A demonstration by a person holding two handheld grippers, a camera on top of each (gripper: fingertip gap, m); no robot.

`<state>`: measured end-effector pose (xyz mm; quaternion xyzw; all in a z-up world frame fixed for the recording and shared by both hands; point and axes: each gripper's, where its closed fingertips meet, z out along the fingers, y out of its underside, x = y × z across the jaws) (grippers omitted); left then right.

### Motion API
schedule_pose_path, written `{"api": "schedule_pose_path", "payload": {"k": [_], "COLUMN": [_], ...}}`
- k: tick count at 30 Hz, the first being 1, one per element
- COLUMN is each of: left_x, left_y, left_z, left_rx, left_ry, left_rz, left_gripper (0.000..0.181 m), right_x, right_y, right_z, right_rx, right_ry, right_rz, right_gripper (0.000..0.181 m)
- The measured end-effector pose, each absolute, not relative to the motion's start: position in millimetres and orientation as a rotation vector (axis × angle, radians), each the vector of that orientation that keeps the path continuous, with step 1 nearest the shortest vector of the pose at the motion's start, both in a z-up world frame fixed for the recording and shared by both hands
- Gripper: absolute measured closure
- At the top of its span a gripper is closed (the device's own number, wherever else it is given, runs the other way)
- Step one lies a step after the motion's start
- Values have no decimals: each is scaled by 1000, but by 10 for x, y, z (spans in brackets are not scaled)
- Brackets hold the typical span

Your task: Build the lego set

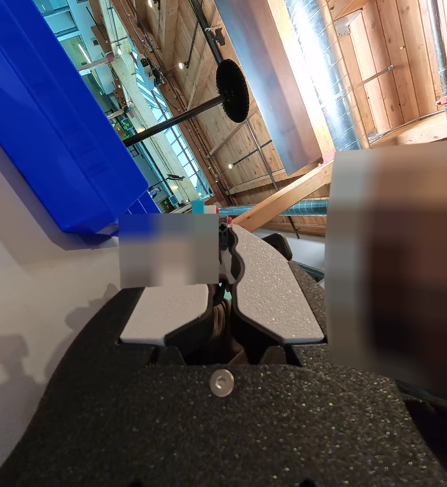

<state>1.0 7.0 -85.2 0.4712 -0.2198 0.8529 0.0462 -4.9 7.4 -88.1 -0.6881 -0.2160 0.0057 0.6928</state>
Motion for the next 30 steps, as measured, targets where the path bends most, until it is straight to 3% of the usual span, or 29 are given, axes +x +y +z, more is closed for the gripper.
{"api": "schedule_pose_path", "payload": {"k": [24,30], "left_x": [16,33], "left_y": [30,175], "left_z": [-868,-897], "left_rx": [1502,1617], "left_ry": [-870,-902], "left_rz": [2620,2657], "left_gripper": [174,174], "right_x": [-57,-64], "right_y": [71,70], "right_z": [-910,-923], "right_rx": [-1525,-1519], "right_ry": [-496,-507], "right_rz": [49,49], "right_gripper": [177,170]}}
